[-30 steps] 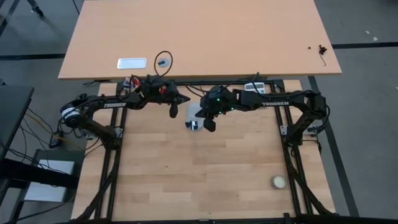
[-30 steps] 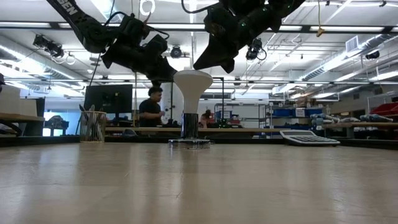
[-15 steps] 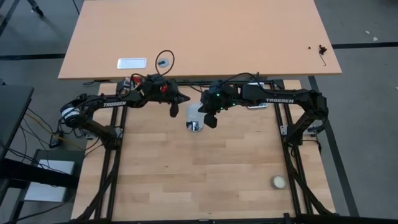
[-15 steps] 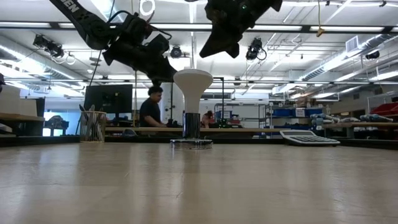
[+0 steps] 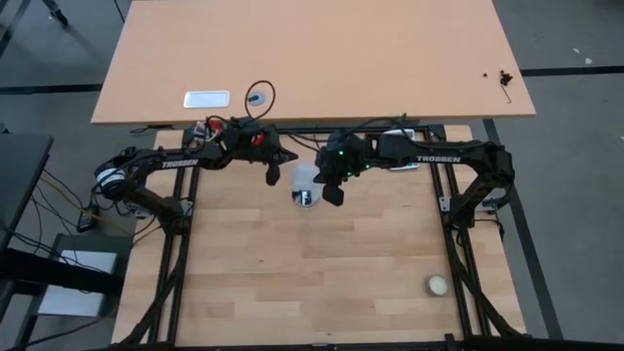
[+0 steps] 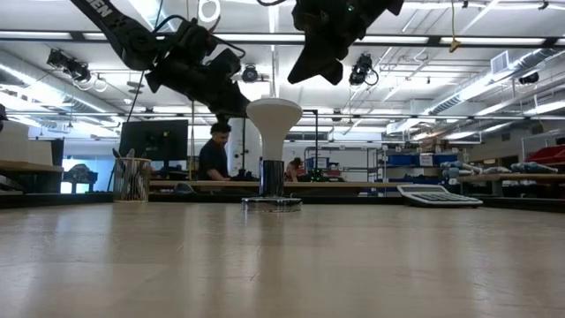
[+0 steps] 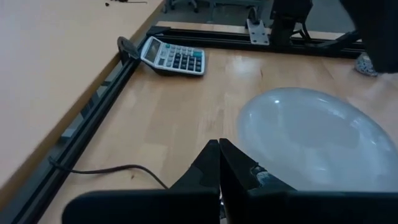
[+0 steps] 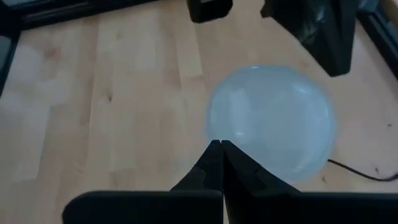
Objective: Screw lightbulb
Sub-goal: Remove the white lightbulb from the silver lamp
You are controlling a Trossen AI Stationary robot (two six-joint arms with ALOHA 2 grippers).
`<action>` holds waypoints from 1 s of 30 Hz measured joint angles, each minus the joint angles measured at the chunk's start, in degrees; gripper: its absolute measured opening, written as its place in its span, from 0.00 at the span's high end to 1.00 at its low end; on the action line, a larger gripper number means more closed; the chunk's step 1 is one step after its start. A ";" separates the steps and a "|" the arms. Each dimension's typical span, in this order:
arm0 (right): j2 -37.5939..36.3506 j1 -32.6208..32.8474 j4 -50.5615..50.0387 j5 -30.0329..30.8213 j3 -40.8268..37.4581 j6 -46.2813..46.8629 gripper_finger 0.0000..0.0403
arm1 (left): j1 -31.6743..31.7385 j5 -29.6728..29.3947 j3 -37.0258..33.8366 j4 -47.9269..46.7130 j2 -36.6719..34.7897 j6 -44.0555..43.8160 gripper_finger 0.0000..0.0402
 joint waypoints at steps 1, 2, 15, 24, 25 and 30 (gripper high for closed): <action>0.01 0.00 -0.17 -0.09 -0.27 0.04 0.99 | -0.05 0.00 0.00 -0.02 0.00 0.01 1.00; 0.07 0.05 -0.68 -0.13 -0.37 0.05 0.99 | -0.10 0.02 0.00 -0.13 0.00 -0.01 1.00; 2.92 0.87 -6.58 -0.21 -0.43 -1.57 0.99 | -0.27 -0.69 -0.02 -6.17 0.07 2.59 1.00; 5.03 0.46 -2.66 2.36 -0.45 -2.79 0.99 | -1.87 -0.92 -0.04 -6.20 0.11 3.44 1.00; 4.94 0.30 -2.21 2.37 -0.45 -2.79 0.99 | -1.91 -1.21 -0.04 -6.08 0.11 3.70 1.00; 4.59 0.07 -1.21 2.57 -0.45 -3.05 0.99 | -1.85 -1.41 -0.07 -5.06 0.08 3.91 1.00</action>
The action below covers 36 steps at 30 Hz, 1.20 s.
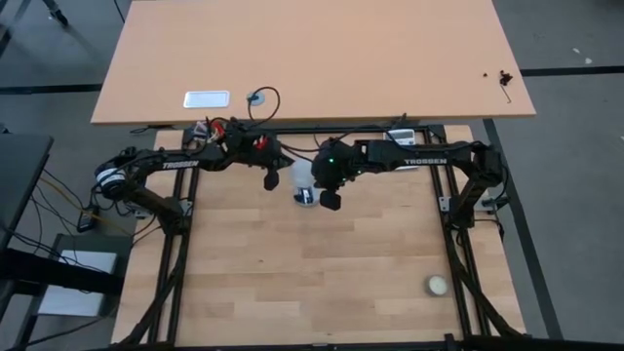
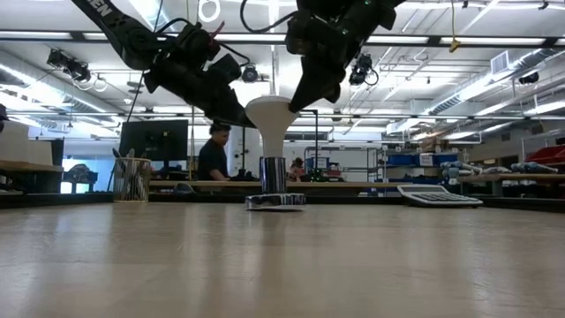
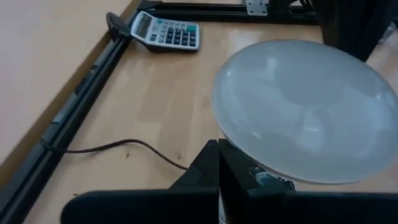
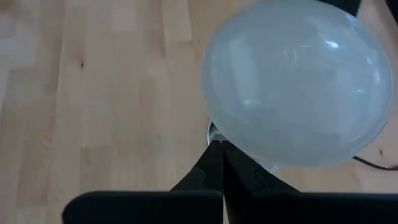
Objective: Screw lightbulb
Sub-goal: Remove the white lightbulb from the silver lamp
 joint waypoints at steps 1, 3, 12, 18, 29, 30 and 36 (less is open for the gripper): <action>0.00 0.02 -0.02 0.00 0.00 -0.09 0.99 | 0.00 0.04 -0.03 -0.08 -0.15 0.06 1.00; 0.00 0.02 0.00 0.04 0.00 -0.11 0.99 | 0.03 0.03 -0.07 0.61 -0.36 0.12 1.00; -1.00 -0.03 0.20 1.55 0.09 -0.44 0.99 | 0.17 0.00 0.89 0.77 -1.63 0.12 1.00; -2.03 -0.55 -0.09 1.65 0.13 -0.55 0.99 | 0.20 -0.04 1.81 0.80 -1.65 -0.02 1.00; -2.38 -0.71 -0.38 2.38 0.15 -1.59 0.99 | 0.11 -0.02 1.84 -0.24 -1.92 -0.10 1.00; -2.46 -0.71 -0.42 2.41 0.15 -1.61 0.99 | 0.11 -0.01 1.84 0.03 -1.94 -0.10 1.00; -3.35 -0.75 -0.71 3.34 0.17 -1.77 0.99 | 0.26 0.28 3.01 -1.11 -2.73 -0.04 1.00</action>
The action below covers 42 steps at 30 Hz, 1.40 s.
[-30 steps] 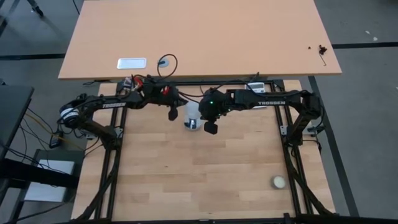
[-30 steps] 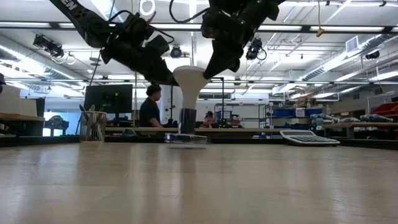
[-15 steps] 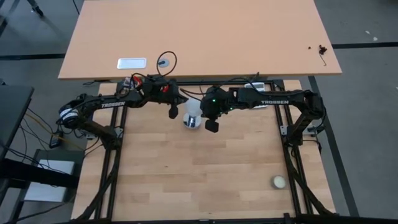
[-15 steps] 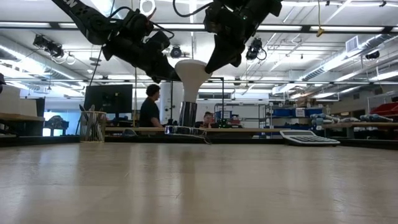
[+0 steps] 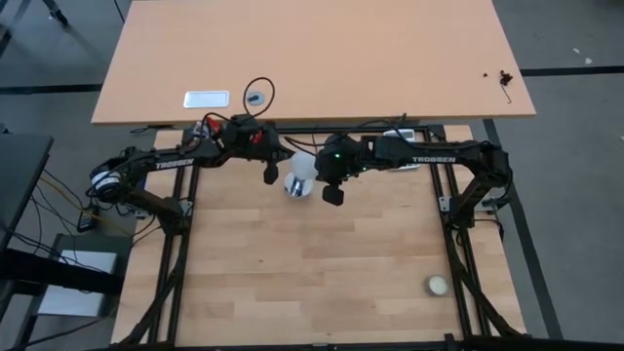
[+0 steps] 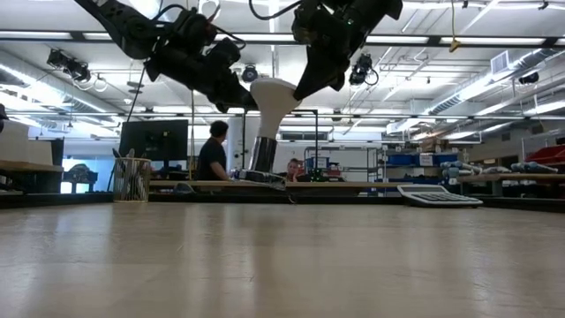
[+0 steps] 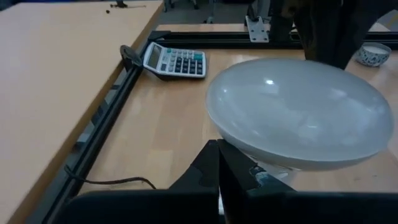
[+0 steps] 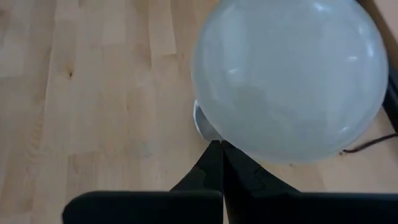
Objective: Screw lightbulb
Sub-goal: Remove the white lightbulb from the silver lamp
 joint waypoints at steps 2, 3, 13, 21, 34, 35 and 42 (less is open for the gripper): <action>-0.38 -0.13 0.04 0.02 0.03 -0.07 0.99 | 0.00 -0.02 0.92 -1.09 0.04 0.23 1.00; -0.65 -0.22 0.11 0.00 0.04 -0.08 0.99 | 0.00 -0.05 1.34 -1.11 0.04 0.51 1.00; -2.32 -0.95 -0.19 0.11 0.26 -0.42 0.99 | 0.02 -0.17 4.77 -3.86 0.04 1.56 1.00; -2.59 -1.28 -1.13 0.60 0.28 -1.17 0.99 | 0.00 0.56 3.64 -5.36 0.07 1.31 1.00; -2.16 -1.29 1.19 0.65 -2.83 -1.62 0.99 | -1.54 -0.43 -1.96 0.69 0.13 -1.62 1.00; -2.18 -1.29 2.05 0.55 -3.57 -1.64 0.99 | -1.62 -0.50 -2.08 0.62 0.13 -1.60 1.00; -2.09 -1.40 3.13 0.35 -5.59 -1.49 0.99 | -3.11 -2.43 -2.16 0.28 1.27 -1.64 1.00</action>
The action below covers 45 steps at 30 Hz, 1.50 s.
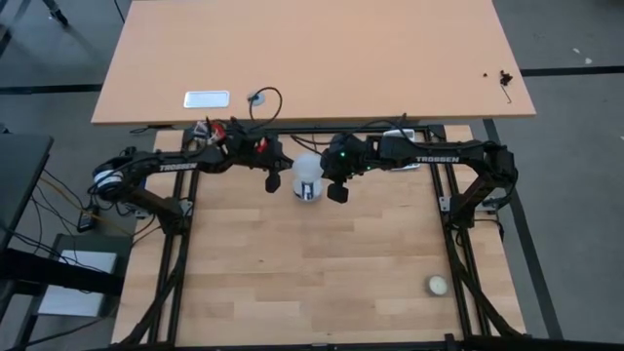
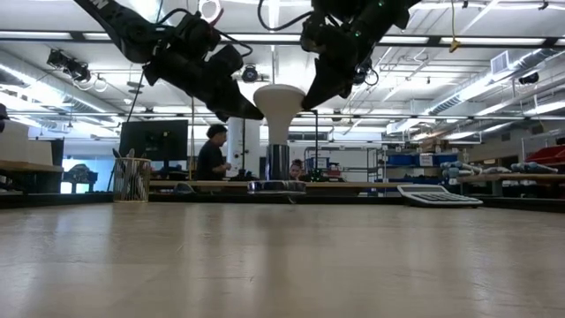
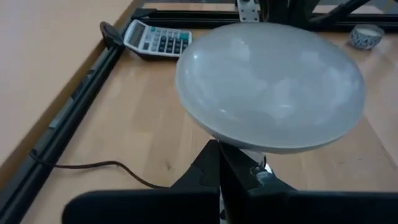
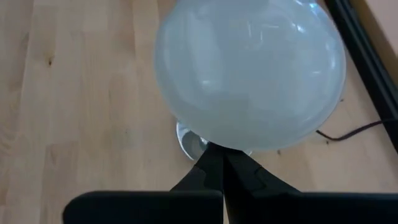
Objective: Screw lightbulb
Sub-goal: Remove the white lightbulb from the silver lamp
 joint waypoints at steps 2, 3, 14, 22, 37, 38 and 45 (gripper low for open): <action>0.00 0.02 -0.51 -0.04 -0.14 0.04 0.99 | -0.52 -0.68 0.00 0.41 0.70 0.00 1.00; 0.00 0.00 -0.46 -0.04 -0.14 0.07 0.99 | -0.61 -0.96 0.00 0.34 1.01 0.02 1.00; 0.00 0.02 -0.67 -0.16 -0.14 -0.31 0.99 | -1.42 -1.99 -0.02 0.72 3.43 0.04 1.00; 0.00 0.02 -1.55 -0.20 -0.14 -0.30 0.99 | -1.62 -2.05 -2.96 5.25 3.42 -0.71 1.00; -0.13 -0.11 -4.86 -0.22 -0.14 -1.40 0.99 | -1.81 -2.05 -3.72 5.65 3.42 -0.52 1.00; -0.29 -0.13 -5.41 -0.22 -0.14 -1.44 0.99 | -1.81 -2.05 -3.72 5.41 3.37 -0.50 1.00; -3.24 -0.16 -6.94 -0.22 -0.14 -2.03 0.99 | -1.69 -2.07 -3.72 3.57 3.10 -0.33 1.00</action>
